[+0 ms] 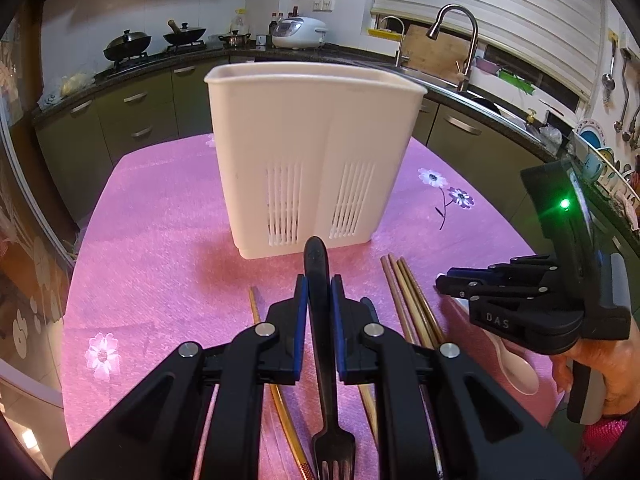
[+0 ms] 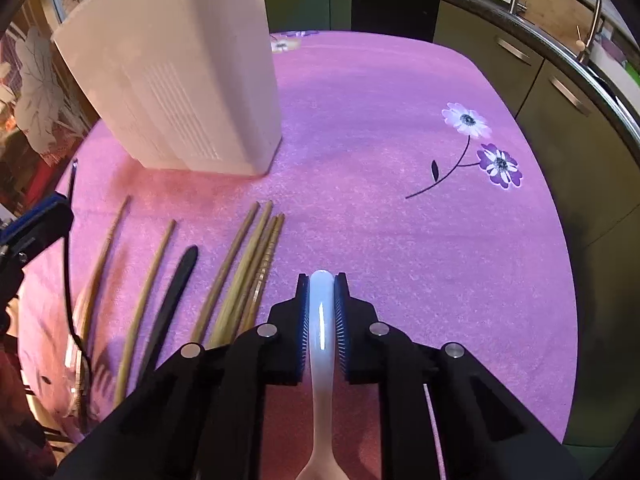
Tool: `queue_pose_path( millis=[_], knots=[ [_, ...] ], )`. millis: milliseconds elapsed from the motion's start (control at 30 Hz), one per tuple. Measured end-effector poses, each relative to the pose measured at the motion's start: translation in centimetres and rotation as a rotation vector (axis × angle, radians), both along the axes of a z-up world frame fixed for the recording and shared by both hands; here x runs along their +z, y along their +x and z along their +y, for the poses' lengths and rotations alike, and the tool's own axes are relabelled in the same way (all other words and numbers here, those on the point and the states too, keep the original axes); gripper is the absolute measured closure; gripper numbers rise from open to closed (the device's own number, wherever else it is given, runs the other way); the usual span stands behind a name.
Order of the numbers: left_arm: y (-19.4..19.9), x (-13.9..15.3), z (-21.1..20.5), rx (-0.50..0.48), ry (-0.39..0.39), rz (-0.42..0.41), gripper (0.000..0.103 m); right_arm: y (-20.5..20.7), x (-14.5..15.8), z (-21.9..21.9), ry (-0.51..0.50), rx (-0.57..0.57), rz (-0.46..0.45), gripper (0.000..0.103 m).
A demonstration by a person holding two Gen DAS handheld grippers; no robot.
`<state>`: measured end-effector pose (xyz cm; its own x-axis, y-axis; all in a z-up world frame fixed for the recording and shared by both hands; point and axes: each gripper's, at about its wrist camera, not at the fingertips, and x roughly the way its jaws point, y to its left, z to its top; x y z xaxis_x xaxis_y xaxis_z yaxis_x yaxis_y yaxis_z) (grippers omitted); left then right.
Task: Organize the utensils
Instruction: 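Lift the black fork with the left tool while the right tool grasps the white spoon, then raise the black fork in the left tool toward the white caddy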
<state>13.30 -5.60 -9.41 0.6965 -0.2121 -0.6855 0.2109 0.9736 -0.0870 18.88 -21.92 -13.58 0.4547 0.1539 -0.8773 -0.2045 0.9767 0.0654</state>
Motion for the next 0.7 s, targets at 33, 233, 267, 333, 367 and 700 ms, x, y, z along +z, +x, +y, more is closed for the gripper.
queue_pose_path(
  millis=[33, 233, 267, 333, 367, 700],
  knots=[
    [-0.1, 0.1, 0.1, 0.0, -0.001, -0.003, 0.092, -0.2, 0.5, -0.2, 0.016, 0.0, -0.016, 0.09],
    [-0.5, 1.0, 0.3, -0.004, -0.007, -0.027, 0.092, -1.3, 3.9, -1.5, 0.136, -0.004, -0.097, 0.09],
    [-0.6, 1.1, 0.3, -0.004, -0.007, -0.03, 0.092, -1.4, 4.3, -1.7, 0.147, -0.005, -0.107, 0.09],
    [-0.7, 1.5, 0.3, -0.006, -0.011, -0.036, 0.092, -2.0, 5.4, -1.8, 0.177, -0.004, -0.142, 0.09],
    [-0.8, 1.6, 0.3, -0.006, -0.012, -0.039, 0.092, -2.2, 5.8, -1.8, 0.197, -0.002, -0.159, 0.09],
    [-1.6, 2.8, 0.1, -0.012, -0.017, -0.069, 0.092, -3.0, 7.4, -2.3, 0.268, -0.012, -0.246, 0.09]
  ],
)
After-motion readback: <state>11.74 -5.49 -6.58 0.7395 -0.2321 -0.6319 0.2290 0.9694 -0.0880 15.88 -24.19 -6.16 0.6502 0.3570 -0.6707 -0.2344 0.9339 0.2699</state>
